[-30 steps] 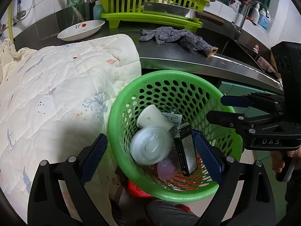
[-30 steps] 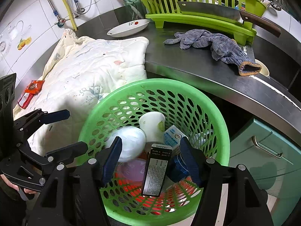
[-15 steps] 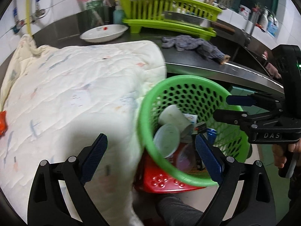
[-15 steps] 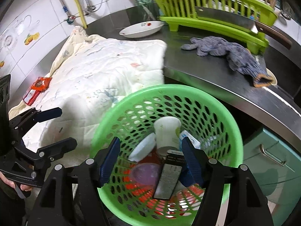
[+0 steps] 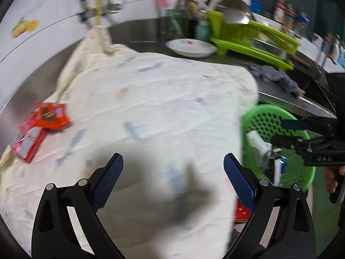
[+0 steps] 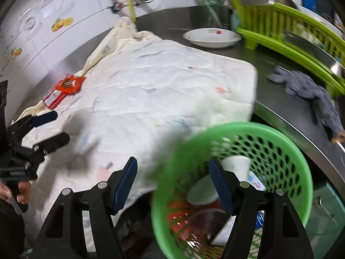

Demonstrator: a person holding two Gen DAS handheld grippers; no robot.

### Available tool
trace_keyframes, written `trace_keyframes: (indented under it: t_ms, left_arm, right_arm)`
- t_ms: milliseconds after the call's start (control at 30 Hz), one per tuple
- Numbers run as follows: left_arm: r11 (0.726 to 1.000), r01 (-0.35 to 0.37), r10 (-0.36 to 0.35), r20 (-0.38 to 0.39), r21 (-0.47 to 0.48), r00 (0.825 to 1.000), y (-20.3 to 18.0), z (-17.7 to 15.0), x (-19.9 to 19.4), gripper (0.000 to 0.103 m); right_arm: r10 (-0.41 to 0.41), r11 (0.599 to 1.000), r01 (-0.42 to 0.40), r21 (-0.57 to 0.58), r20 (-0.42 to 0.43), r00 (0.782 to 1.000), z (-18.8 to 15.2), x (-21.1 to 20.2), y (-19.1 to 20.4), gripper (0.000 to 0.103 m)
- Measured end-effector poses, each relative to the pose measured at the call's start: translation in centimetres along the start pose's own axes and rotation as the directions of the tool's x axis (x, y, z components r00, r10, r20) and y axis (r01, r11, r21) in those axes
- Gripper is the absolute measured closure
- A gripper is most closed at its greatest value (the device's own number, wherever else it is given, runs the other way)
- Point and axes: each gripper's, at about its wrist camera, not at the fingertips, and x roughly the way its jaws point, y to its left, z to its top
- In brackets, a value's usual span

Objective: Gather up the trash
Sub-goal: 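Move both grippers back over the cloth toward the cola can and snack bag, then grasp the orange snack bag with the right gripper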

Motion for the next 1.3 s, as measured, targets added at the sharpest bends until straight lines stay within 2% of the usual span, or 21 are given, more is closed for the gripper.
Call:
trace_keyframes:
  t_ms: [300, 633, 800, 867, 933, 1033, 1300]
  left_arm:
    - [0.986, -0.135, 0.139, 0.029, -0.100, 0.990, 9.2, -0.1, -2.6, 0.010]
    - [0.953, -0.221, 0.230, 0.021, -0.207, 0.973, 17.3, -1.5, -4.1, 0.010]
    - [0.942, -0.247, 0.257, 0.018, -0.228, 0.966, 20.0, -1.5, -4.1, 0.010]
    - [0.936, -0.257, 0.268, 0.015, -0.239, 0.963, 21.1, -1.6, -4.0, 0.010]
    - [0.932, -0.262, 0.274, 0.011, -0.250, 0.962, 22.1, -1.6, -3.9, 0.010]
    - [0.927, -0.274, 0.285, 0.005, -0.258, 0.959, 23.4, -1.8, -3.6, 0.010]
    - [0.923, -0.279, 0.291, 0.003, -0.266, 0.957, 25.8, -1.8, -2.9, 0.010]
  right_arm:
    - [0.088, 0.994, -0.090, -0.069, -0.027, 0.996, 4.0, 3.4, 6.3, 0.036]
    - [0.201, 0.974, -0.207, -0.094, -0.078, 0.977, 9.6, 8.5, 13.4, 0.036]
    - [0.273, 0.955, -0.282, -0.089, -0.104, 0.957, 12.7, 11.4, 17.4, 0.035]
    - [0.303, 0.947, -0.312, -0.077, -0.107, 0.947, 13.9, 12.3, 18.8, 0.029]
    - [0.335, 0.937, -0.344, -0.064, -0.111, 0.935, 15.2, 13.5, 20.4, 0.028]
    - [0.359, 0.930, -0.366, -0.044, -0.124, 0.925, 16.9, 15.0, 22.4, 0.024]
    - [0.422, 0.907, -0.413, 0.088, -0.170, 0.891, 20.7, 20.1, 25.4, 0.023]
